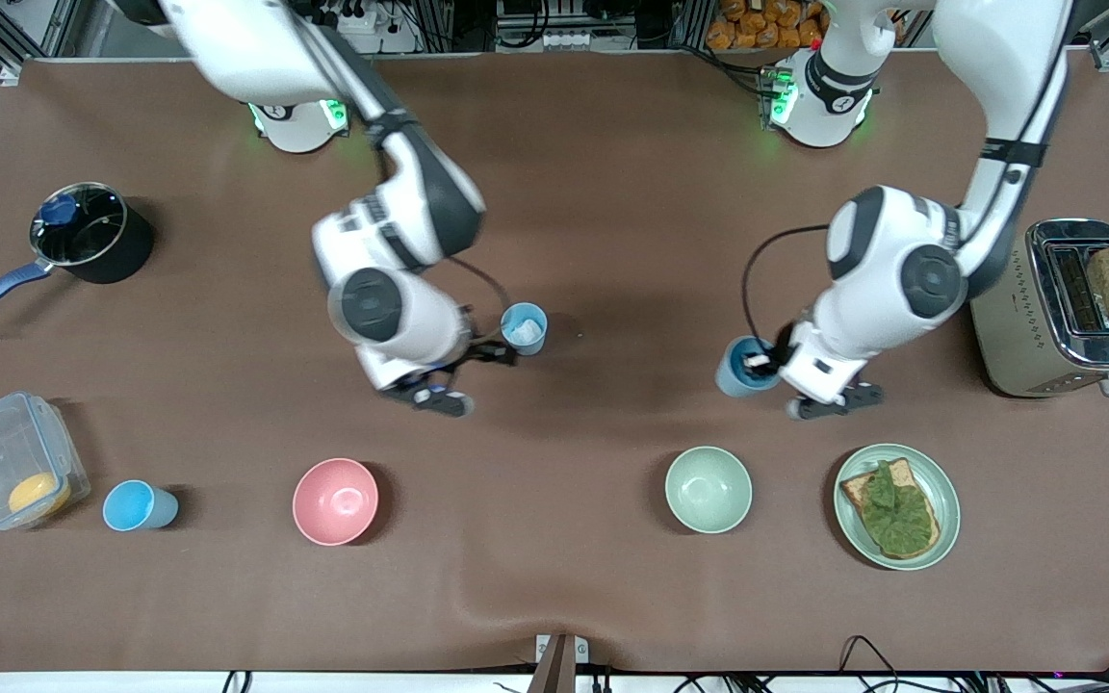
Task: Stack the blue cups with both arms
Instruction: 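Release the cup and withdraw the right gripper while the left gripper brings its cup over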
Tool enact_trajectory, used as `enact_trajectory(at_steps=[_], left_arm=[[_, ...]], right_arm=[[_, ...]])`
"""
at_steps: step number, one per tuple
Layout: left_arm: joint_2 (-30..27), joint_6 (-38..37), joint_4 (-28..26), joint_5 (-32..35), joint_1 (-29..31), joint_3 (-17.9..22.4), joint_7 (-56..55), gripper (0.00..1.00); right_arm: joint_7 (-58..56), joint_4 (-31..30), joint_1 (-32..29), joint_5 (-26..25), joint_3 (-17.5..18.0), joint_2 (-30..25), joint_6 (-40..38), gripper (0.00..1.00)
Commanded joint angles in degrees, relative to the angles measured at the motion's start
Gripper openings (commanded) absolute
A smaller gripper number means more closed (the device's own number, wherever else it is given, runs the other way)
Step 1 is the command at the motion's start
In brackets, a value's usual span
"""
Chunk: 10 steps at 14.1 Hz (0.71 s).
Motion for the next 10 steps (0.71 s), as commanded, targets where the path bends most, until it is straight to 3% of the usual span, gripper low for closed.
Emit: enact_trajectory(at_steps=[1,3,7,10], left_arm=[[-1.42,0.04,-1.29,-0.42,-3.04,-1.84,-4.37,0.0],[-0.9,0.13,-0.51,1.67,-8.66,-1.84,-10.68,0.0],[3.4,0.22,5.63,7.22,-20.88,-1.84,-27.3,0.0],[9.02,0.22,11.52,9.15,-25.65,-1.49,-33.38,0.0]], right_arm=[[-11.38,-0.89,-5.03,-8.44,0.9,-2.78,-4.26,1.0],[-19.39,-1.33,-8.29,-13.56,0.9,-4.45,-4.36,1.0],[-36.96,-1.76,-16.98,-13.76,0.99,-6.04,-5.06,1.0],[-41.31,-5.53,-21.91,-13.58,1.08,-9.8,-5.41,1.0]])
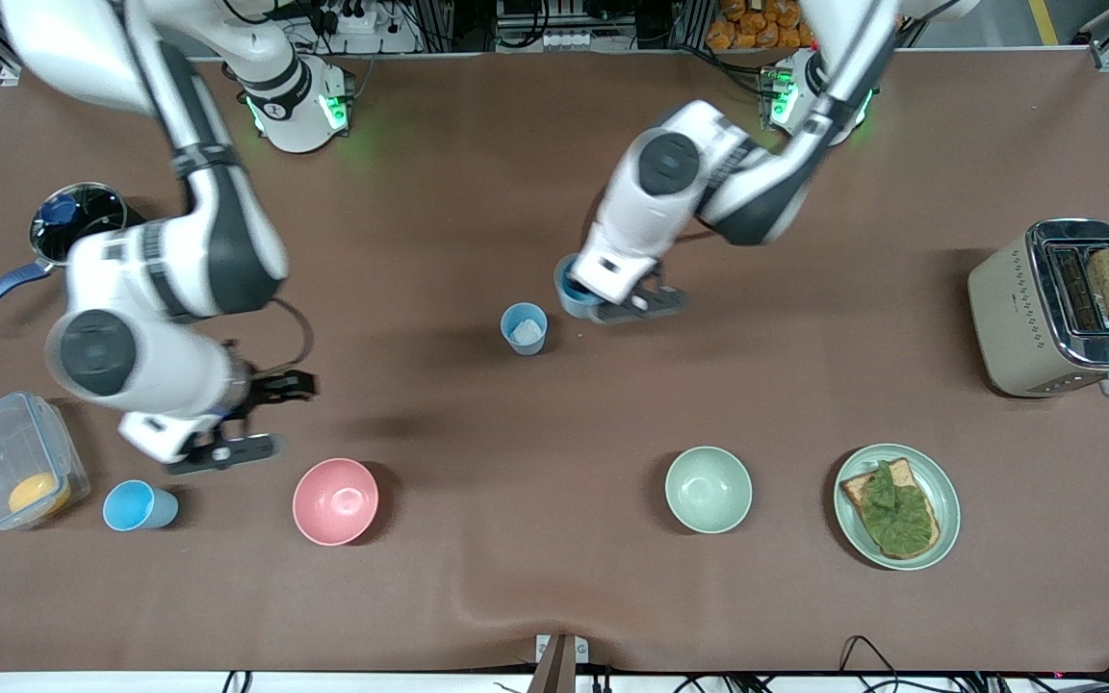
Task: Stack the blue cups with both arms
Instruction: 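Release the cup and withdraw the right gripper while the left gripper brings its cup over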
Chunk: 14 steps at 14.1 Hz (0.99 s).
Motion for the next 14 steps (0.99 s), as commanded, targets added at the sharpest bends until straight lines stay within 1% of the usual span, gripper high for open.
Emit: enact_trajectory(at_steps=[1,3,4,5,7,11,13,14], left_arm=[[6.75,-0.2,6.59,3.36,-1.96,0.71,-4.22,0.0],[8.78,0.07,7.47,4.24,-2.85,0.89,-4.94,0.0],[10.09,0.07,9.56,4.25,-2.85,0.98,-4.94,0.0],[11.59,0.07,11.5,4.25,-2.85,0.98,-4.94,0.0],[13.88,0.07,13.71,4.25,-3.98,1.24,-5.03,0.0],[14.5,0.16,13.8,4.25,-4.25,1.59,-5.29,0.0],[14.5,0.33,13.89,4.33,-4.52,1.59,-5.29,0.0],[14.5,0.51,13.81,4.33,-4.52,1.59,-5.29,0.0]], right_arm=[[-3.22,-8.1,-3.8,-0.68,1.42,-7.52,-0.02,1.0],[-4.2,-14.35,-4.86,-0.5,1.42,-13.76,0.25,1.0],[-4.89,-16.38,-5.91,-0.5,1.5,-16.05,0.25,1.0],[-6.12,-16.75,-6.27,-0.41,1.51,-17.55,0.08,1.0],[-6.66,-16.75,-6.97,-0.41,1.33,-20.37,-0.36,1.0],[-6.75,-17.19,-8.91,-0.41,1.33,-25.21,-2.12,1.0],[-6.75,-17.46,-9.17,-0.41,1.42,-26.0,-2.47,1.0],[-6.23,-16.41,-9.0,-0.5,1.42,-25.57,-3.34,1.0]])
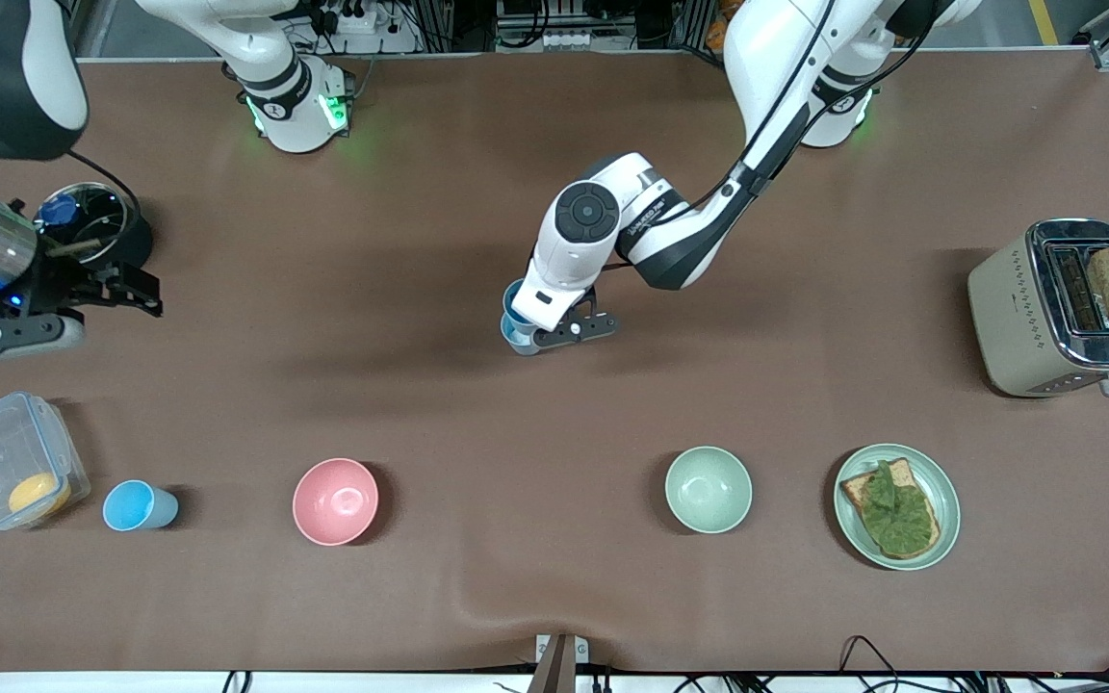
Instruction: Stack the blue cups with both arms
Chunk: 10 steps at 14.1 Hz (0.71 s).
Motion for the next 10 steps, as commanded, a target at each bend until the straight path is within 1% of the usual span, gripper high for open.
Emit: enact_trajectory(at_steps=[1,4,5,6,7,8,9,10], left_arm=[[0.5,-0.18,1.54,1.63,-0.99,0.56,-1.67,0.0],[0.94,-0.18,1.54,1.55,-0.99,0.56,-1.59,0.0],[1.03,-0.18,1.54,1.54,-0.99,0.56,-1.67,0.0],[1.11,-0.09,1.71,1.54,-0.91,0.56,-1.59,0.07],[1.2,-0.09,2.06,1.54,-0.99,0.56,-1.67,0.09],[1.38,-0.09,2.15,1.54,-0.91,0.56,-1.59,0.22],[1.47,-0.09,2.15,1.54,-0.9,0.56,-1.5,0.43],[1.9,-0.09,2.33,1.54,-0.99,0.56,-1.24,0.66]], right_arm=[[0.51,0.84,-0.99,-0.51,1.31,-0.85,-1.49,1.0],[0.87,3.85,-1.43,-0.51,1.22,1.53,-0.27,1.0],[0.87,3.77,-1.78,-0.33,1.22,1.1,-0.88,1.0],[0.87,4.12,-2.04,-0.16,1.22,1.18,-0.02,1.0],[0.78,4.12,-2.13,1.15,1.22,0.83,0.6,1.0],[0.69,4.03,-2.22,1.6,1.13,0.48,0.69,1.0],[0.43,3.6,-2.57,1.86,1.13,0.04,0.43,1.0],[0.08,3.5,-3.01,1.95,1.22,-0.13,0.43,1.0]])
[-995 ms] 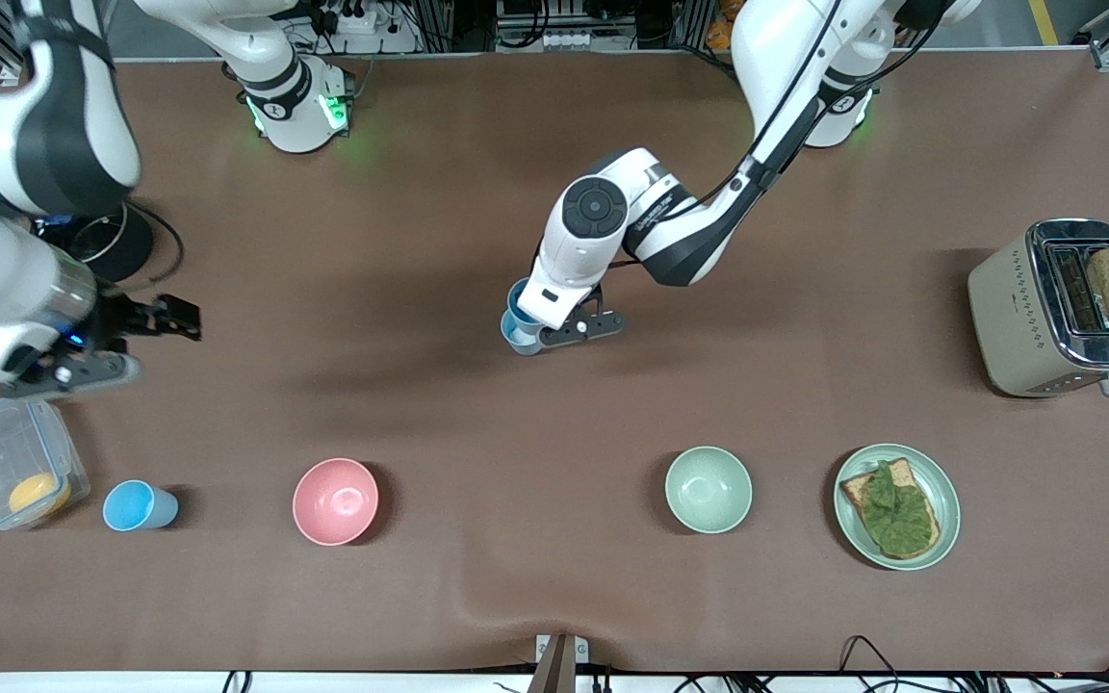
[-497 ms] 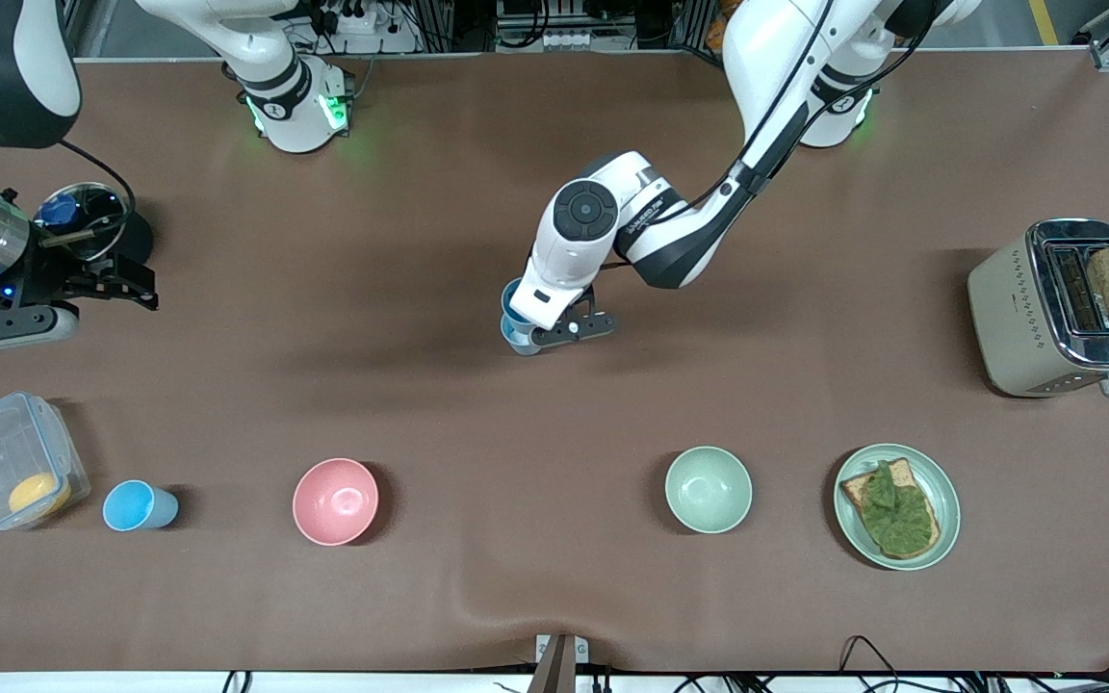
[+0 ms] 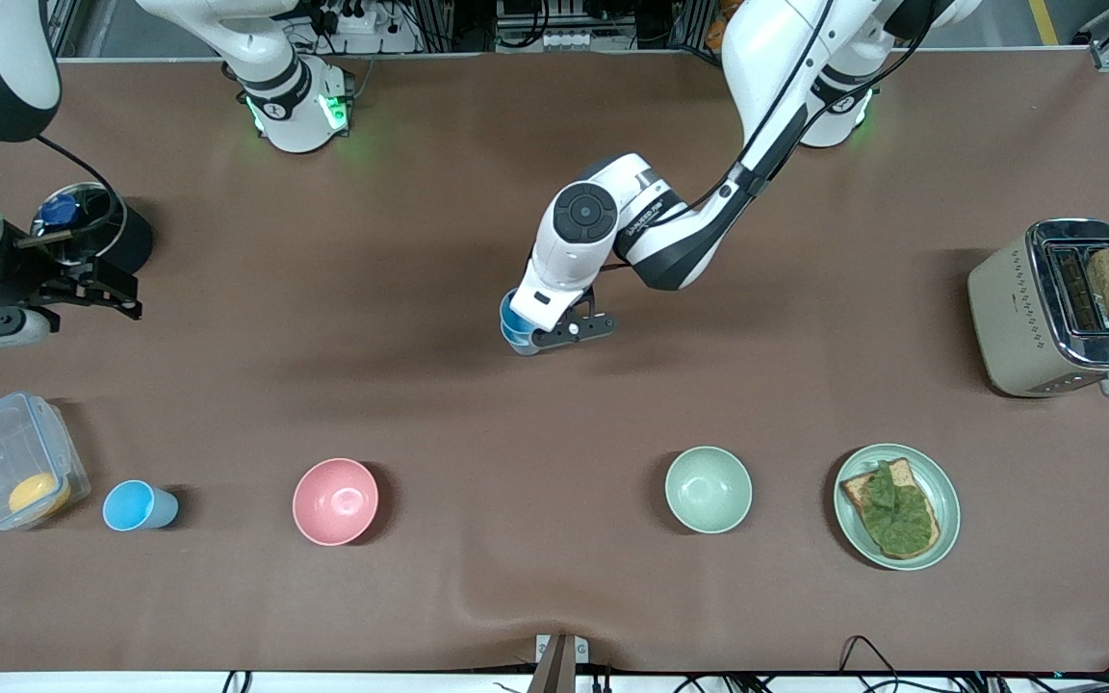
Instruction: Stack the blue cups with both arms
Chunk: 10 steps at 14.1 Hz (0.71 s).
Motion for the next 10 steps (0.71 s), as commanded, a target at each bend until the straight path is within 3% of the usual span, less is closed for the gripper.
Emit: enact_trajectory(at_steps=[1,2,10], left_arm=[[1.39,-0.13,1.8,1.98,-0.93,0.43,-1.23,0.91],[1.48,-0.13,1.8,2.94,-1.1,0.43,-1.32,1.0],[-2.82,-3.45,2.95,3.74,-0.32,0.35,-1.59,1.0]], right_arm=[[-0.2,0.47,-2.03,1.29,1.1,-0.56,0.01,1.0],[0.4,0.47,-2.2,1.38,1.19,-0.48,-0.24,1.0],[0.41,0.64,-3.08,2.08,1.1,-0.3,-1.13,1.0]])
